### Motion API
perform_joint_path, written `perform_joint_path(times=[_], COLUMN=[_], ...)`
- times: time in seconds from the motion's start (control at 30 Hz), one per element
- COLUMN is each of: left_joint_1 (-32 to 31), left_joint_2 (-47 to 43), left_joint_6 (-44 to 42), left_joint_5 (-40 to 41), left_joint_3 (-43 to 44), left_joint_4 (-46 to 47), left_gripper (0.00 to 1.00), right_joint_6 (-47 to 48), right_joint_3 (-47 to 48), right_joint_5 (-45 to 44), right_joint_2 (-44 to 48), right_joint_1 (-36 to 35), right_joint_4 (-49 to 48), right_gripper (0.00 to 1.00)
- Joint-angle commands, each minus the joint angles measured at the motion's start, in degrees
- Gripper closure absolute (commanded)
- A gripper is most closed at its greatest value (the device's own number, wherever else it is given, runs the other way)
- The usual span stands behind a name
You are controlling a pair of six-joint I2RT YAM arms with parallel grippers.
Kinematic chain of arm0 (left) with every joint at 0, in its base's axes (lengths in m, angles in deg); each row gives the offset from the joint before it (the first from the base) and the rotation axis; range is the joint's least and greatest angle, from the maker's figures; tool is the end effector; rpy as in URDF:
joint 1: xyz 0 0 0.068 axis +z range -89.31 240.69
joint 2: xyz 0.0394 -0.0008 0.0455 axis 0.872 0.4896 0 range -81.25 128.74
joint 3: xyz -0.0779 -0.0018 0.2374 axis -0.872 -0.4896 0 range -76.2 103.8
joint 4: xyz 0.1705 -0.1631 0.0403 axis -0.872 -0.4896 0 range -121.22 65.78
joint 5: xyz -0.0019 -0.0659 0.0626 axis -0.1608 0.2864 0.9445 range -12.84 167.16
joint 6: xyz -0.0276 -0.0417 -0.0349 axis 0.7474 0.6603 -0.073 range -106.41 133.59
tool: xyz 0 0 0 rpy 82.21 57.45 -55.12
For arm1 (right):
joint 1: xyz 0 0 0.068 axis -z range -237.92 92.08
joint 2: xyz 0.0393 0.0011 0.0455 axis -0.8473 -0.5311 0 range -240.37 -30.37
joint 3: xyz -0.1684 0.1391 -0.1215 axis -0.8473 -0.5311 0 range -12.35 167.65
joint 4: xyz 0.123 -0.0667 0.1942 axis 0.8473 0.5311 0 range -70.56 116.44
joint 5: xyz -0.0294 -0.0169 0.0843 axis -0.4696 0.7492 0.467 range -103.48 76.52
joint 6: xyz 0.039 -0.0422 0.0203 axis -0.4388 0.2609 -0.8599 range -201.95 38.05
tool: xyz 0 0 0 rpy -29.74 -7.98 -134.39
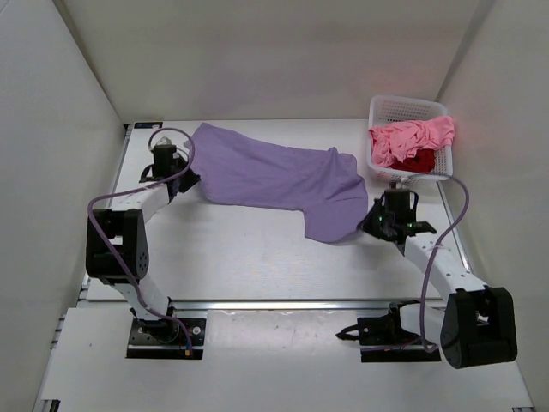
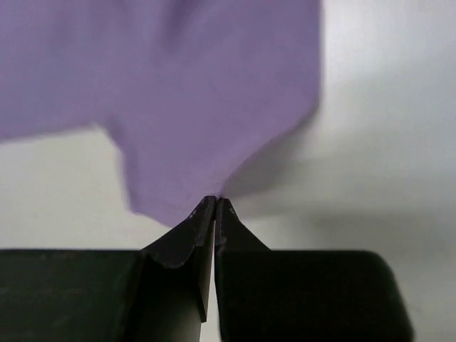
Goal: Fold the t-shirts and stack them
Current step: Flatten out the tshirt
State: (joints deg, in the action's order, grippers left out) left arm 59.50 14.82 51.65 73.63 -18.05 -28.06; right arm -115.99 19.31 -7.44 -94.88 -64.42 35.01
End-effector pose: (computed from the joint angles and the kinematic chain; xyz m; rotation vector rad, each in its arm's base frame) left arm 0.3459 -0.0099 0.1842 -0.7079 2.2249 -0.4191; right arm 0.2122 0.0290 0.1716 0.5375 2.4003 0.4453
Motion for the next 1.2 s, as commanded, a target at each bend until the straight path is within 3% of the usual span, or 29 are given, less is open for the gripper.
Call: perform_joint_path(times=[0.0,0.13,0.2,0.3,0.43,0.53,0.63,0.67,0.73,0.83,1.03,1.1,1.17], left_joint_1=[-2.41,1.18,6.01,9.35,10.07,9.8,10.25,9.81,8.14,7.17,5.33,5.41,5.58], left_joint_2=[-7.12,-12.84,-14.94,-17.31,-18.38,-17.76,-14.0,-13.72,-11.44,-7.76,6.72,11.31,18.33], left_joint_6=[-4.75,-4.06,-0.98,-0.18,-1.58,-2.12,-1.06,-2.28,-4.48,-5.72,-6.6,-5.99,-4.41], left_joint_5=[1.68,-3.31,-9.28,-11.05,-10.1,-9.12,-9.14,-8.26,-5.53,-2.55,-0.07,-1.12,-2.18], left_joint_3=[9.6,22.41,27.62,37.18,44.94,47.58,50.22,50.31,49.52,47.24,50.37,56.08,69.3], left_joint_4=[-3.98,-7.15,-7.68,-10.56,-14.53,-15.23,-16.29,-16.64,-17.78,-17.44,-18.57,-19.54,-22.52], left_gripper=[1.0,1.0,1.0,1.0,1.0,1.0,1.0,1.0,1.0,1.0,1.0,1.0,1.0], right_joint_6=[7.13,15.82,19.35,29.7,40.61,54.24,53.84,47.99,36.2,31.33,25.69,24.2,21.39], right_joint_3=[18.28,41.4,52.55,69.17,86.68,91.8,100.15,99.04,95.72,94.46,103.42,107.97,111.33], right_joint_5=[-8.3,-16.5,-20.78,-31.92,-38.81,-46.21,-37.55,-33.94,-18.51,-8.2,1.08,2.3,3.71], right_joint_2=[2.28,2.47,0.71,-3.42,-9.48,-12.99,-19.22,-20.03,-21.78,-27.67,-47.52,-51.23,-53.26], right_joint_1=[-3.34,-6.94,-9.48,-20.79,-32.41,-41.3,-34.57,-27.93,-14.21,-4.61,2.9,3.86,5.0], right_joint_4=[1.81,6.04,8.41,9.57,7.46,-2.46,-0.83,0.41,4.01,5.25,5.08,3.24,1.05], right_gripper=[1.0,1.0,1.0,1.0,1.0,1.0,1.0,0.99,1.0,1.0,1.0,1.0,1.0])
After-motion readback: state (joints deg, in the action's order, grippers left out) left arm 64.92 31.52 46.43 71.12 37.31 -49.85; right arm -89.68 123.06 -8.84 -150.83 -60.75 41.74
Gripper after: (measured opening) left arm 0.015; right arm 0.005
